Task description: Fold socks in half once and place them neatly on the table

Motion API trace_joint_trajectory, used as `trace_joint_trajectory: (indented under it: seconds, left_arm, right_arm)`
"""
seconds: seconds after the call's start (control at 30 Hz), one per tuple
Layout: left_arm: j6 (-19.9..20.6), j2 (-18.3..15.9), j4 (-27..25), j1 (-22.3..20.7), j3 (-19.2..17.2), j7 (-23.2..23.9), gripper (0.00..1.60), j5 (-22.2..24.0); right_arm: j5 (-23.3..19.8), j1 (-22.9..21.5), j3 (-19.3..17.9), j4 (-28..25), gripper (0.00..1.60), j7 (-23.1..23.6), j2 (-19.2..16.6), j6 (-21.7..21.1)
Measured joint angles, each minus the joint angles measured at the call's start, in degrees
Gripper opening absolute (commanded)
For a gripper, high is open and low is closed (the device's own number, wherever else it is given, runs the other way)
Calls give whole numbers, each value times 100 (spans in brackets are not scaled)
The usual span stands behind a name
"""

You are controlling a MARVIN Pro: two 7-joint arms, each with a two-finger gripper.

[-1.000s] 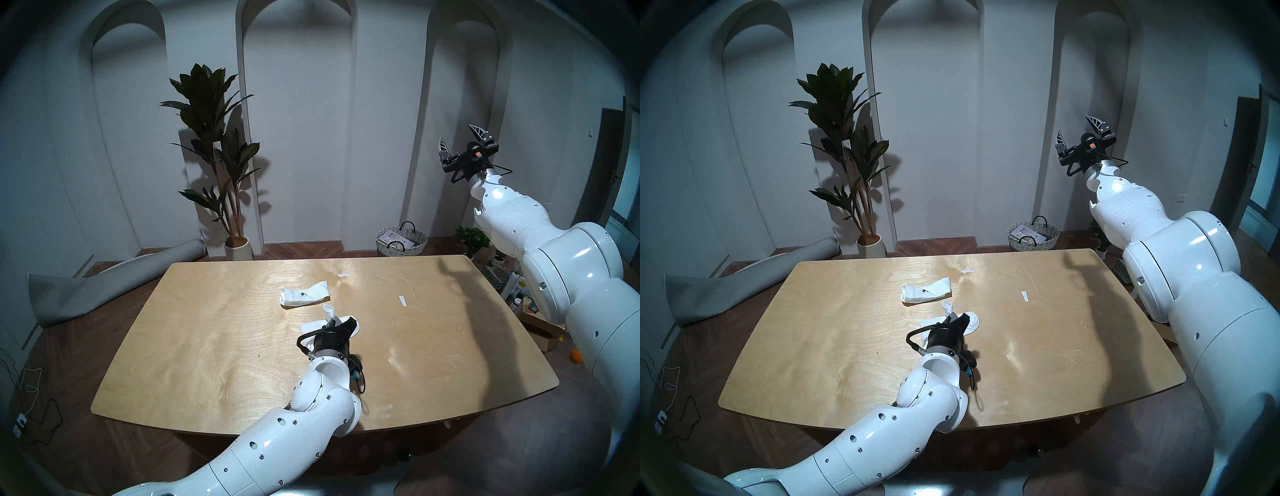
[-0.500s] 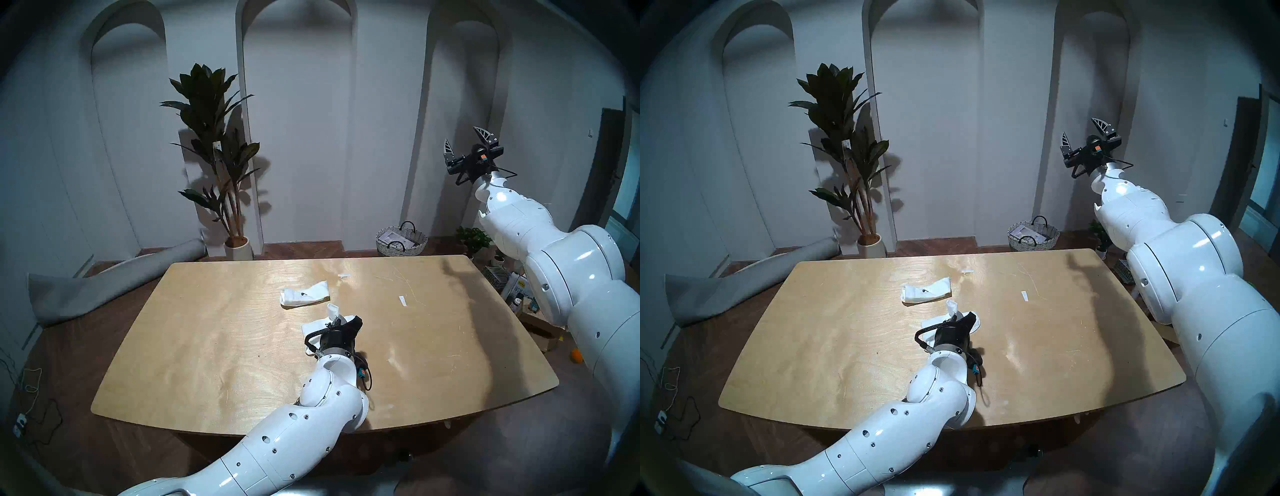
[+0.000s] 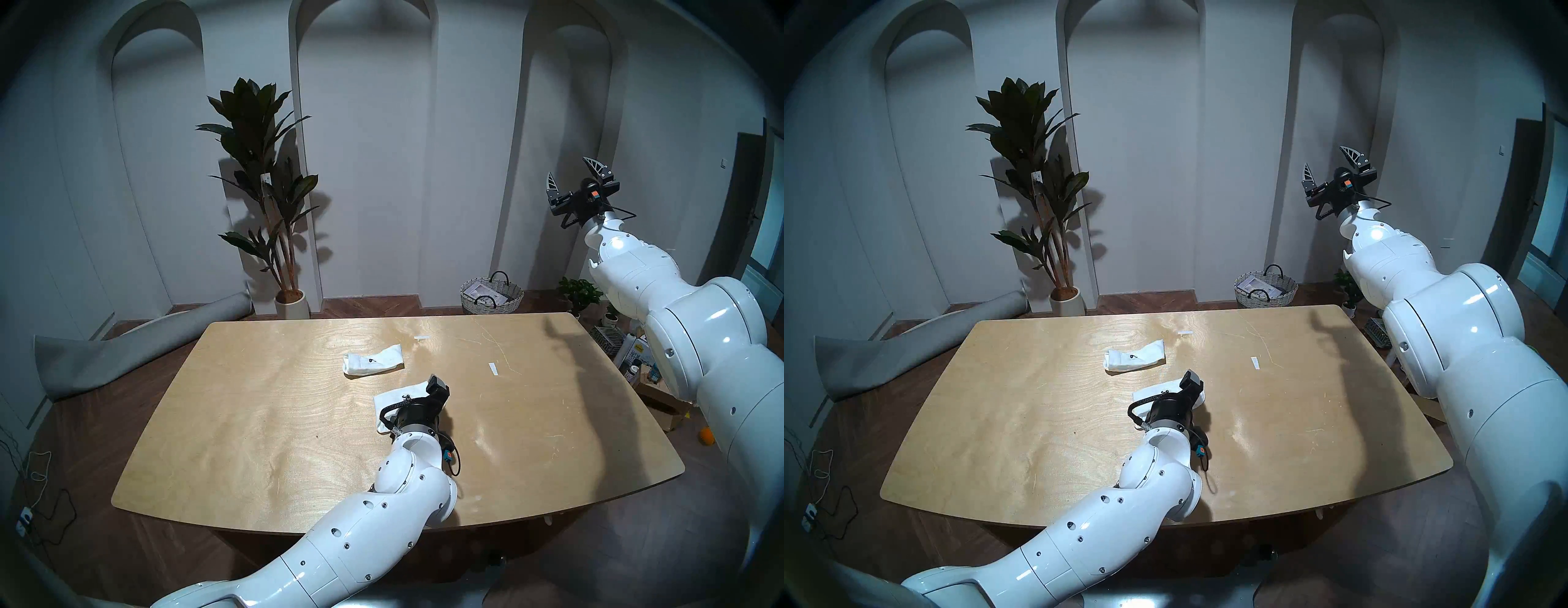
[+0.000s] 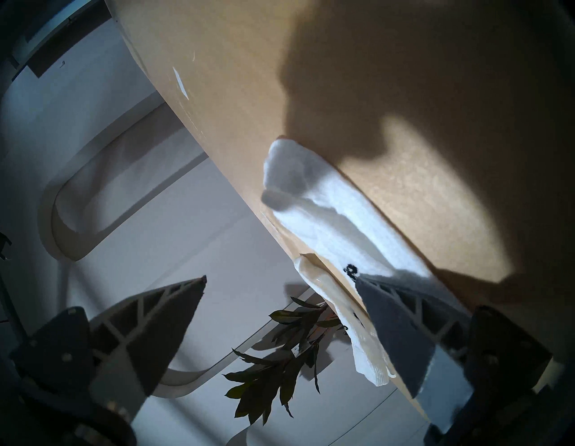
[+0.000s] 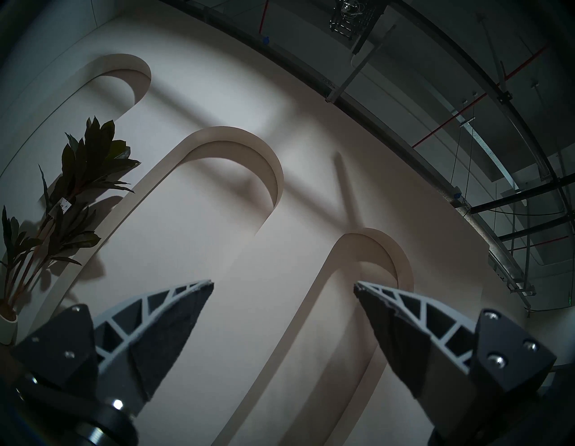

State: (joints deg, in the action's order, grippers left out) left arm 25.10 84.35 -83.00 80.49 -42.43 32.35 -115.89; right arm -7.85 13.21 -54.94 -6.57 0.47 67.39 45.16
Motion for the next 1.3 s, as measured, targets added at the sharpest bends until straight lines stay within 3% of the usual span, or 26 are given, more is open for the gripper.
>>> trace_joint_trajectory:
  seconds: [0.3, 0.53, 0.9, 1.3]
  left_arm:
    - [203, -8, -675, 15, -48, -137, 160, -52]
    - [584, -195, -1201, 148, -344, -322, 160, 12]
    - [1141, -809, -1773, 492, -1494, -507, 160, 1348]
    - [1156, -1193, -1899, 712, -2539, -825, 160, 2452]
  right_arm:
    - [35, -3, 5, 0, 160, 6, 25, -164]
    - [50, -3, 11, -26, 160, 194, 134, -233]
    - [195, -38, 122, -65, 160, 421, 260, -337]
    - [323, -64, 203, -97, 160, 563, 349, -358]
